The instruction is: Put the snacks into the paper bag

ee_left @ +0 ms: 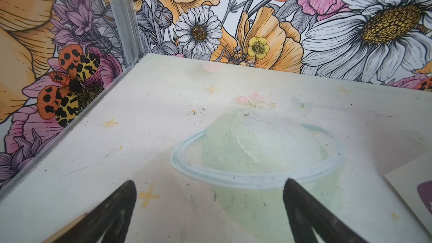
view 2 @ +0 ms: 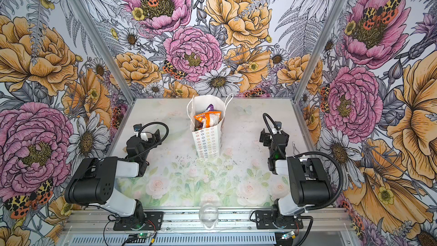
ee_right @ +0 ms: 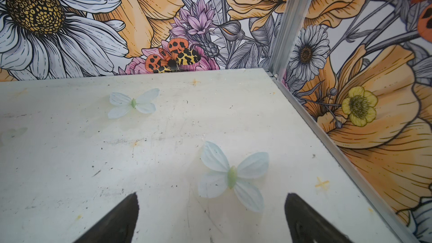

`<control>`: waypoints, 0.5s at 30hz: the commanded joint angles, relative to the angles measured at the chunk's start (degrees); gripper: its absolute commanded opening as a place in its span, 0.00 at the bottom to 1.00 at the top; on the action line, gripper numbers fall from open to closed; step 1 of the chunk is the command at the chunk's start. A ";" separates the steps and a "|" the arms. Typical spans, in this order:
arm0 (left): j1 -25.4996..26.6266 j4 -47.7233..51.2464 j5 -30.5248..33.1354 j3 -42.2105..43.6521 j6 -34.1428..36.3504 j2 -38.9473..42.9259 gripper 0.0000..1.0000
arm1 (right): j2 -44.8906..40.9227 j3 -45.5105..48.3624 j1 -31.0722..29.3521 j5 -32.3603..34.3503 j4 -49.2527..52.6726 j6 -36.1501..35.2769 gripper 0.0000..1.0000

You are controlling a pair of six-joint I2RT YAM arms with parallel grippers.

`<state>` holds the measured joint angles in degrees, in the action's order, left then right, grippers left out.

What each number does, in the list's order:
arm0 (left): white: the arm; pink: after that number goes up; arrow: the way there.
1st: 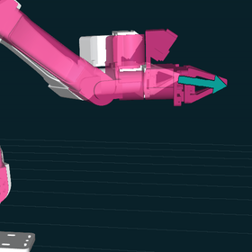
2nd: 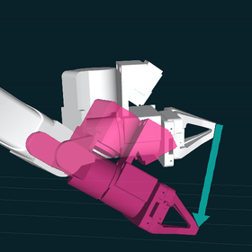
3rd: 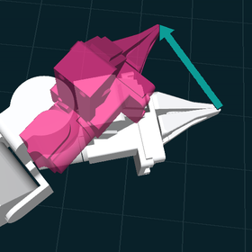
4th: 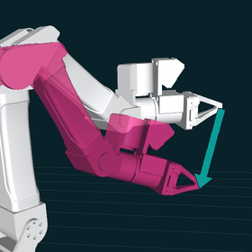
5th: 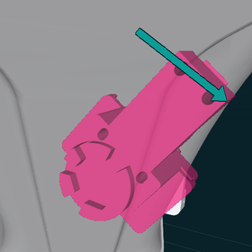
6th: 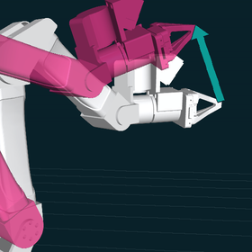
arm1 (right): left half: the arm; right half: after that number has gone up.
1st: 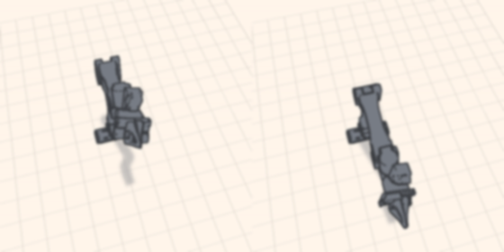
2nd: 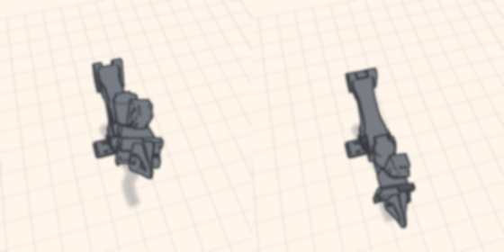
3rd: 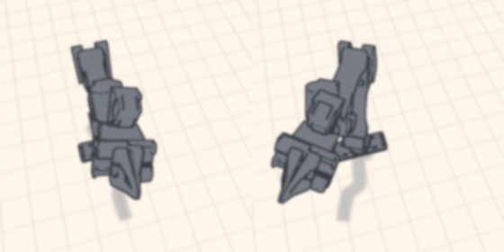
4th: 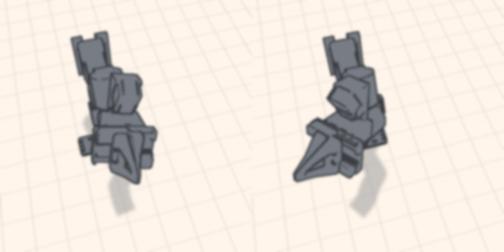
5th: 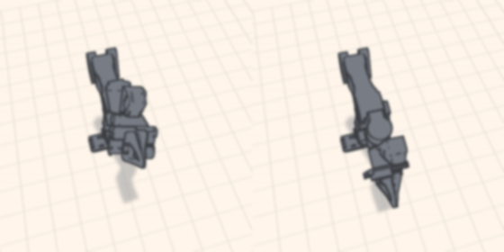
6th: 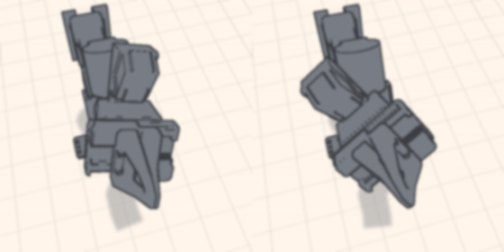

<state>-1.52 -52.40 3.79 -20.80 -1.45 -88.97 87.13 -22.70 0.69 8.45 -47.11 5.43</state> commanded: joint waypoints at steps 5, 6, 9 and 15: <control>0.78 -1.72 1.48 -0.74 1.32 0.13 0.99 | 0.82 0.15 -0.34 0.76 -2.36 -0.44 1.00; 1.02 -1.57 2.01 -0.74 1.49 0.13 0.99 | 0.83 0.25 -0.34 0.78 -2.36 -0.42 1.00; 1.52 -1.18 2.67 -0.93 2.05 0.14 0.99 | 0.78 0.20 -0.34 0.72 -2.35 -0.45 1.00; 1.52 -1.30 2.75 -0.93 2.02 0.11 0.99 | 0.84 0.19 -0.38 0.78 -2.37 -0.46 1.00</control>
<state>-0.23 -52.56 5.26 -20.80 -0.03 -88.97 87.13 -22.70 0.69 8.60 -47.51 5.43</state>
